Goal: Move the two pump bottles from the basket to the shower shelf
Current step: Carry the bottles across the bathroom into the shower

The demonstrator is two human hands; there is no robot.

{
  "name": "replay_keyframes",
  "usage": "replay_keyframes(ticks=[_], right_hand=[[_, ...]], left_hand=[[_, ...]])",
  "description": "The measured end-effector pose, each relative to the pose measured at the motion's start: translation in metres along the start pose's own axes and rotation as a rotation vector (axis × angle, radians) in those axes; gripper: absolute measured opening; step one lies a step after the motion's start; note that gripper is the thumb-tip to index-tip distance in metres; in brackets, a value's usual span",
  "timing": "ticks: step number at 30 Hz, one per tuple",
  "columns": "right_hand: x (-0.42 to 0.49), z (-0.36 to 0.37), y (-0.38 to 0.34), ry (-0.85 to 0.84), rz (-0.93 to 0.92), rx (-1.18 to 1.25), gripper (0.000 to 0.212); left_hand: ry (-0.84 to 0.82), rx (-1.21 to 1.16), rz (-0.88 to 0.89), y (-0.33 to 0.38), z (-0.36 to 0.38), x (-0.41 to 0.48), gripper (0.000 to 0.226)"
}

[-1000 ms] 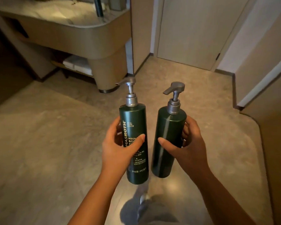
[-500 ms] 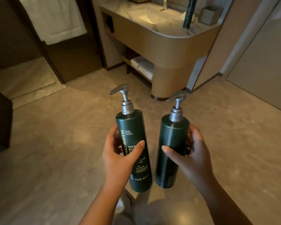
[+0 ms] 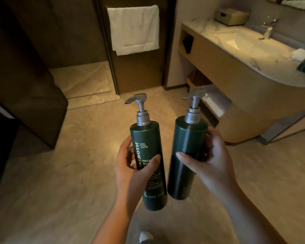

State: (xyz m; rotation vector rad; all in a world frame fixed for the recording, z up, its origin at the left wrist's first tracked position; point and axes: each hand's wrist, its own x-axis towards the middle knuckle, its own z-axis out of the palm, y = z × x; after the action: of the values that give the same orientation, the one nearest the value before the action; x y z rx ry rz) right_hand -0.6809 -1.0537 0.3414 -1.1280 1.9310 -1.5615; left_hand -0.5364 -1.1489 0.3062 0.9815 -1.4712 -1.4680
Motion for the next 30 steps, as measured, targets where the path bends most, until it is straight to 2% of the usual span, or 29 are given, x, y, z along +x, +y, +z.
replay_keyframes(ticks=[9, 15, 23, 30], right_hand=[[0.117, 0.089, 0.022, -0.165, 0.024, 0.026, 0.075], [0.232, 0.126, 0.046, -0.209, 0.018, 0.006, 0.065], [0.411, 0.161, 0.039, -0.228, -0.020, -0.073, 0.070], [0.511, 0.221, 0.039, -0.312, -0.046, -0.044, 0.071]], left_hand=[[0.160, -0.001, -0.056, -0.021, -0.048, 0.108, 0.065], [0.227, 0.056, -0.058, -0.039, -0.046, 0.220, 0.064], [0.253, 0.138, 0.021, -0.008, -0.033, 0.400, 0.063], [0.373, 0.112, 0.004, -0.010, -0.064, 0.486, 0.062]])
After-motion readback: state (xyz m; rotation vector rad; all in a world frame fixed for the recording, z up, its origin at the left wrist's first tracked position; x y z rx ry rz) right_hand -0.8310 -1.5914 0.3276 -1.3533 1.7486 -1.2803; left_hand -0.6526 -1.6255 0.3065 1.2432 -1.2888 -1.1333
